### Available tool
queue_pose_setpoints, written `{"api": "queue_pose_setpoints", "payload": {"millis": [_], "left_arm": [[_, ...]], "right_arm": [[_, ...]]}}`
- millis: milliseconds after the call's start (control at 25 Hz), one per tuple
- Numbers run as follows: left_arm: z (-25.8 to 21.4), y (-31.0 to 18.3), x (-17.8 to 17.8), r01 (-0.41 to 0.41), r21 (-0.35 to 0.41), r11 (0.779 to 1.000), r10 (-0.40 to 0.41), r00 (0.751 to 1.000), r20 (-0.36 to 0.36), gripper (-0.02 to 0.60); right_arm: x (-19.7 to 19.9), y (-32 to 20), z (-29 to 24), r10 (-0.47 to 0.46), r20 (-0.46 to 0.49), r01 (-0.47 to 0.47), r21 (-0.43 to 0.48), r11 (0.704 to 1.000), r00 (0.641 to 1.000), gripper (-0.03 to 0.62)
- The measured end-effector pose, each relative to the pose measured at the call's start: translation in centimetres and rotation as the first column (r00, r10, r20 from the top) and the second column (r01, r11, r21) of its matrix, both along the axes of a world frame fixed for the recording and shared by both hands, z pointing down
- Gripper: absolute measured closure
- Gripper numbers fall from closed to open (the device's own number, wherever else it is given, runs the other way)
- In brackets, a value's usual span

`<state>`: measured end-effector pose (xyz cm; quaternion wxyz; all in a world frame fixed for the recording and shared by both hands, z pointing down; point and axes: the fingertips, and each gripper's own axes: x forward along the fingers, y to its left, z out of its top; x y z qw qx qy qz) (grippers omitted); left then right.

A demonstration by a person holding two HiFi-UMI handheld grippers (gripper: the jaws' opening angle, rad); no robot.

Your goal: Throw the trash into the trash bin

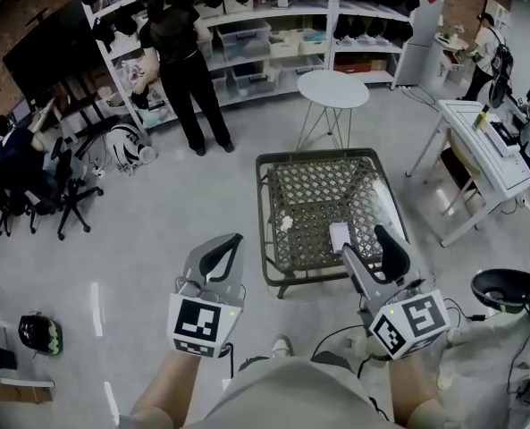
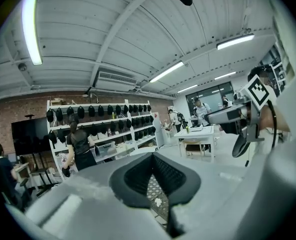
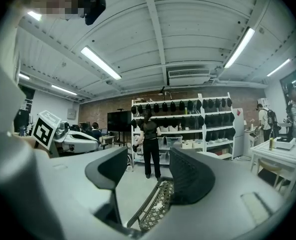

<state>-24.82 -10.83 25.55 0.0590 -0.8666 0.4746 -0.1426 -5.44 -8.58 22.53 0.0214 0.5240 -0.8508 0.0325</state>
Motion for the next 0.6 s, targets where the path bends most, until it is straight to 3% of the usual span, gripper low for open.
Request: {"api": "queue_pose_setpoints", "payload": {"millis": [600], "left_arm": [[-0.4,-3.0,3.1,0.072,0.003,0.997,-0.072,0.997,-0.017,0.578]], "right_arm": [[4.7,-4.4,0.8,-0.01,-0.017,0.01,-0.03,1.0,1.0,0.326]]}}
